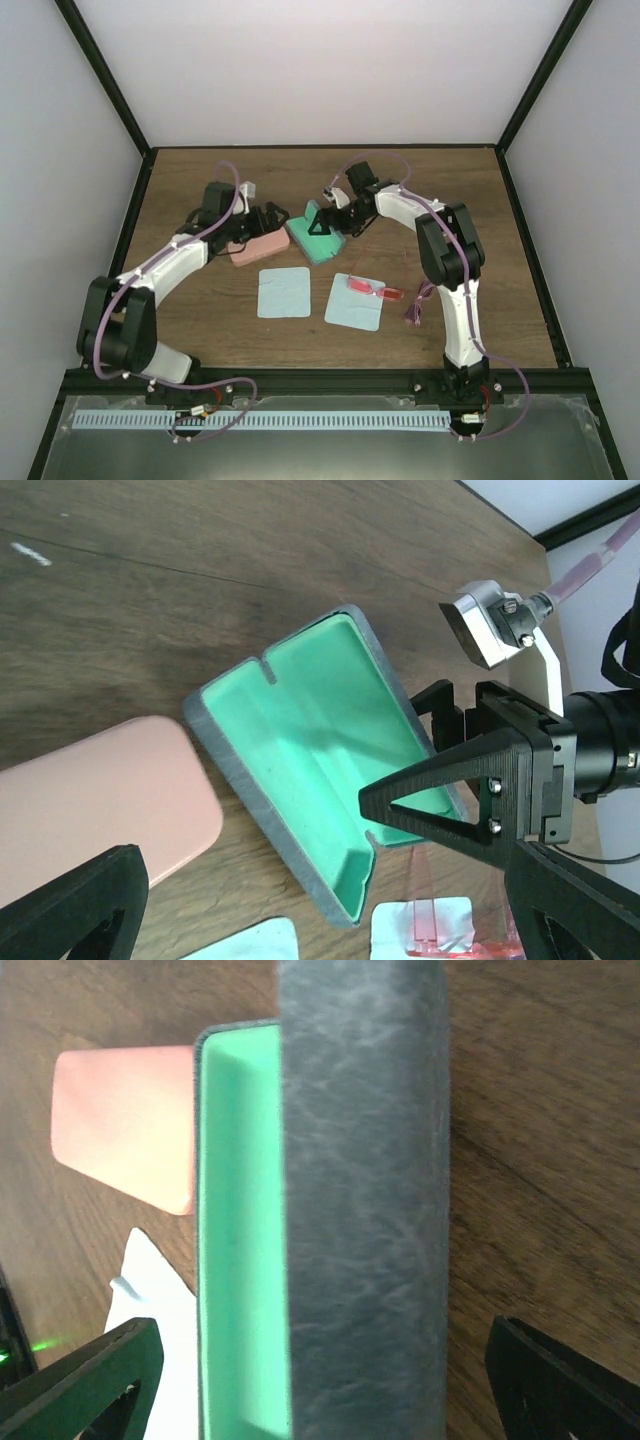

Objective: Organize the sunglasses
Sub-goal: Place the sunglasses case at the center of the board.

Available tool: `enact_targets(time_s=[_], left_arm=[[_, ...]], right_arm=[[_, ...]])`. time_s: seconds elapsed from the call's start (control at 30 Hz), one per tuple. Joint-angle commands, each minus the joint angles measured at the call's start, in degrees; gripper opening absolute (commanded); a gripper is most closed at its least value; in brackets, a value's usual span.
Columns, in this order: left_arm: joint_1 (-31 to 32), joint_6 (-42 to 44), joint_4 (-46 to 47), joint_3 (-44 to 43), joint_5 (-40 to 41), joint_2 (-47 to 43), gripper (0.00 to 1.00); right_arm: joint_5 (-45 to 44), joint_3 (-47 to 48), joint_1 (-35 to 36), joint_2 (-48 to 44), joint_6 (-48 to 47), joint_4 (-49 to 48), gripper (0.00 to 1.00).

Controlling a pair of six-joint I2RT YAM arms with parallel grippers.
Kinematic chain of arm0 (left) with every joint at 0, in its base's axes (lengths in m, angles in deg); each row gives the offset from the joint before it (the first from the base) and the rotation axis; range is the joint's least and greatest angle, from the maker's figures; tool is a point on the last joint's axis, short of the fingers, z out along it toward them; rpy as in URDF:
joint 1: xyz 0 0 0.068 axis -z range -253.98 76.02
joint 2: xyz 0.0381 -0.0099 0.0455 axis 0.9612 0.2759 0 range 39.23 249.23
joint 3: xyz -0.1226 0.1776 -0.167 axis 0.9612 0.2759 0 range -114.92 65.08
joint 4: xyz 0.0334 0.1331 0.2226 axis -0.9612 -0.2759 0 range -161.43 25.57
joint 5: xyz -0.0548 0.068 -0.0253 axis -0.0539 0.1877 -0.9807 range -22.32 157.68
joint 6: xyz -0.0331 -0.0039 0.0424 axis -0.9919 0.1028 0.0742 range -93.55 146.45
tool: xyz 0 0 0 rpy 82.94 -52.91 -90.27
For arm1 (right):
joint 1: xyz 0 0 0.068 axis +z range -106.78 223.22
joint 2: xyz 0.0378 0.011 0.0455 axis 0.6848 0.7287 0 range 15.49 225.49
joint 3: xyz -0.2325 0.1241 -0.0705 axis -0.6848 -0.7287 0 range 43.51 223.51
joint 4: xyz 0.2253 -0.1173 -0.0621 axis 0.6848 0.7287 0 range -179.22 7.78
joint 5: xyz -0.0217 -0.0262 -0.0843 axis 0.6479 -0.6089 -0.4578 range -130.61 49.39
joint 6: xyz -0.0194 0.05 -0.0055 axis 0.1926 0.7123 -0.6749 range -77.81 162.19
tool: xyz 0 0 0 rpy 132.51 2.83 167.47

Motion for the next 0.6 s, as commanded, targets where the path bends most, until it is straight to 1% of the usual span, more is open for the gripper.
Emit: enact_targets(time_s=[0.0,0.1,0.2,0.3,0.43,0.5,0.57], left_arm=[[1.7,2.7,0.8,-5.3,-1.5,4.6,1.00],[2.5,2.6,1.2,-7.5,-1.6,6.9,1.00],[3.2,2.5,1.4,-9.0,-1.7,8.5,1.00],[3.7,2.6,1.3,-9.7,-1.8,9.9,1.00],[3.9,2.4,1.4,-9.8,-1.5,10.3,1.00],[4.0,2.4,1.8,-9.7,-1.2,10.4,1.00],[4.2,2.4,2.3,-10.5,-1.1,11.2,1.00]], right_arm=[[-5.5,1.4,0.0,-4.6,-0.4,0.7,0.91],[-6.4,0.4,-0.1,-7.2,0.2,0.3,0.91],[-5.7,-0.9,0.1,-9.4,1.1,-0.3,0.85],[-5.2,-2.4,0.5,-10.4,1.4,-0.7,0.83],[-9.3,-3.7,0.6,-12.0,2.2,0.0,0.82],[-12.0,-4.8,0.8,-14.1,3.0,-0.5,0.76],[-12.8,-5.4,0.9,-15.9,3.8,-0.4,0.70]])
